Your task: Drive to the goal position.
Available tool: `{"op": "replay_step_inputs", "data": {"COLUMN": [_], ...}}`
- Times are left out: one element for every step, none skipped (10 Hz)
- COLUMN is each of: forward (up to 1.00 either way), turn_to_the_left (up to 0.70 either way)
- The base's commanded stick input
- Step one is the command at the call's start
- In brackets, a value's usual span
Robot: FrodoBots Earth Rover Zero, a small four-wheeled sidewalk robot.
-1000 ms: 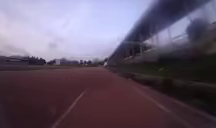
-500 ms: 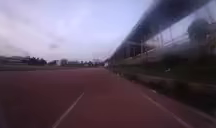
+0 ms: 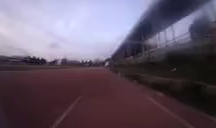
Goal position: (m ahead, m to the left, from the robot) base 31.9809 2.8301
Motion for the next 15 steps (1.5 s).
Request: {"op": "replay_step_inputs", "data": {"forward": [0.7, 0.7, 0.7, 0.7, 0.7, 0.7, 0.7, 0.7, 0.7, 0.7, 0.7, 0.7, 0.7, 0.7, 0.7], "turn_to_the_left": [0.0, 0.0, 0.0, 0.0, 0.0, 0.0, 0.0, 0.0, 0.0, 0.0, 0.0, 0.0, 0.0, 0.0, 0.0]}}
